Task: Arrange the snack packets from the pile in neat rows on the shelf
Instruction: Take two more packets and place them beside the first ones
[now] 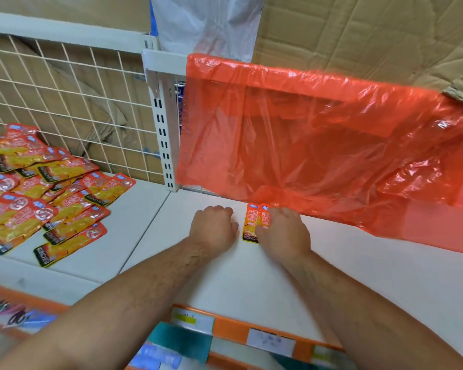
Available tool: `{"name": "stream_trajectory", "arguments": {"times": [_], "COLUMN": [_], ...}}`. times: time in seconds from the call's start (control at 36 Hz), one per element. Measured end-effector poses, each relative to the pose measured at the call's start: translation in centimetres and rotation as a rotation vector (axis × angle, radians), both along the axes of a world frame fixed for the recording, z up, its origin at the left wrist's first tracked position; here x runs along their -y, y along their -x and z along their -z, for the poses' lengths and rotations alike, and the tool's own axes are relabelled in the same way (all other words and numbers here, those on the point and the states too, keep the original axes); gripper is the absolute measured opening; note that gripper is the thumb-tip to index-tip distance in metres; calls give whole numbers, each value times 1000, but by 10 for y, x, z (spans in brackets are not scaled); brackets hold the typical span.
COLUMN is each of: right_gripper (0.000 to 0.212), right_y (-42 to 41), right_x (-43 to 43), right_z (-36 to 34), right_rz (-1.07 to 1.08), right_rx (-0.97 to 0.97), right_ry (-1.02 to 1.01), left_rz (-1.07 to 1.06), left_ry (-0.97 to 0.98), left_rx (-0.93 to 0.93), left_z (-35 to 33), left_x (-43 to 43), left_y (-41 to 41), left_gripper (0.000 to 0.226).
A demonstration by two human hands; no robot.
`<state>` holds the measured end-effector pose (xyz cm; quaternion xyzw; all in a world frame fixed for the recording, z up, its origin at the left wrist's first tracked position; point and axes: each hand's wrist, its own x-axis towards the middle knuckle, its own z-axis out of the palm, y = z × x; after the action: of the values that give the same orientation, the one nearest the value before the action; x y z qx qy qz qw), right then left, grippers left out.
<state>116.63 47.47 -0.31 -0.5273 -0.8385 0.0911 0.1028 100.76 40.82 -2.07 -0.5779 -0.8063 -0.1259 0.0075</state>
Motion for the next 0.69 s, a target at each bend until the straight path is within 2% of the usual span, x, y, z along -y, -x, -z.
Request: {"name": "stream_trajectory", "arguments": {"times": [0.11, 0.17, 0.22, 0.39, 0.69], "right_gripper": [63, 66, 69, 68, 66], "right_y": [9, 14, 19, 35, 78], "right_x": [24, 36, 47, 91, 132], "right_z": [-7, -10, -10, -6, -17], "right_rz": [-229, -293, -346, -485, -606], "right_rx": [67, 134, 153, 144, 133], "right_ry": [-93, -61, -28, 22, 105], "left_rz": [9, -9, -40, -187, -332], "left_ry": [-2, 26, 37, 92, 71], "left_rx": [-96, -115, -125, -83, -21], "left_z": [-7, -8, -10, -10, -26], "left_x": [36, 57, 77, 142, 204], "left_y": [7, 10, 14, 25, 62], "left_gripper": [15, 15, 28, 46, 55]}}
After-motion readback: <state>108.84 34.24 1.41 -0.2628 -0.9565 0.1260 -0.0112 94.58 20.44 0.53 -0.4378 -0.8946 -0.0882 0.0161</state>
